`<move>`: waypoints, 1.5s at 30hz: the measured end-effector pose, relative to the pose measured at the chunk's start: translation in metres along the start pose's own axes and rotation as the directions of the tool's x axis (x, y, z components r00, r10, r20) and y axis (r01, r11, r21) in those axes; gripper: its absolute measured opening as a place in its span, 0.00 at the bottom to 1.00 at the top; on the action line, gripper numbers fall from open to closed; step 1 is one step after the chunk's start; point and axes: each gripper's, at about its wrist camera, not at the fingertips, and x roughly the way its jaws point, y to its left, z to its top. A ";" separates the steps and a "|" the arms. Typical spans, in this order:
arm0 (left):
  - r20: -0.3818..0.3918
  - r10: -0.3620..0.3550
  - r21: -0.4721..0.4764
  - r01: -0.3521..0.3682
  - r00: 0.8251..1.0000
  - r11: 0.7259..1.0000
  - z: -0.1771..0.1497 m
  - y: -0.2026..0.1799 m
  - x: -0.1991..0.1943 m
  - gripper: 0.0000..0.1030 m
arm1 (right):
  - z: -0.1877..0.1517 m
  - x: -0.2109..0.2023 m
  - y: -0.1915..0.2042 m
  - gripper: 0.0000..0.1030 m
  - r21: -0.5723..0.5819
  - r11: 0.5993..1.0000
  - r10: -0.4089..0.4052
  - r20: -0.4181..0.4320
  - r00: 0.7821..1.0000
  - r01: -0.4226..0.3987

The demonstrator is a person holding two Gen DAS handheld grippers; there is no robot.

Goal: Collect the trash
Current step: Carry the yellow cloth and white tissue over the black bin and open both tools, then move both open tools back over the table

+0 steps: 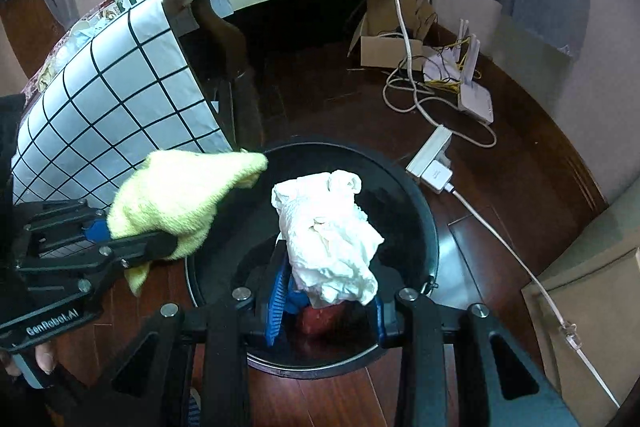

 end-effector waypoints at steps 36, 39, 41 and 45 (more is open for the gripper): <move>0.210 0.251 -0.180 -0.215 0.945 0.960 -0.025 0.043 -0.109 0.96 | 0.005 -0.058 0.044 1.00 0.001 0.995 -0.094 0.165 0.982 0.095; 0.236 0.284 -0.201 -0.239 0.929 0.950 -0.023 0.053 -0.127 0.96 | 0.017 -0.069 0.058 1.00 -0.014 0.996 -0.080 0.209 0.975 0.085; 0.256 0.304 -0.220 -0.250 0.918 0.943 -0.022 0.060 -0.138 0.96 | 0.026 -0.076 0.069 1.00 -0.029 0.997 -0.068 0.235 0.970 0.077; 0.264 0.348 -0.265 -0.279 0.899 0.923 -0.020 0.082 -0.162 0.96 | 0.045 -0.087 0.089 1.00 -0.047 0.998 -0.014 0.281 0.960 0.029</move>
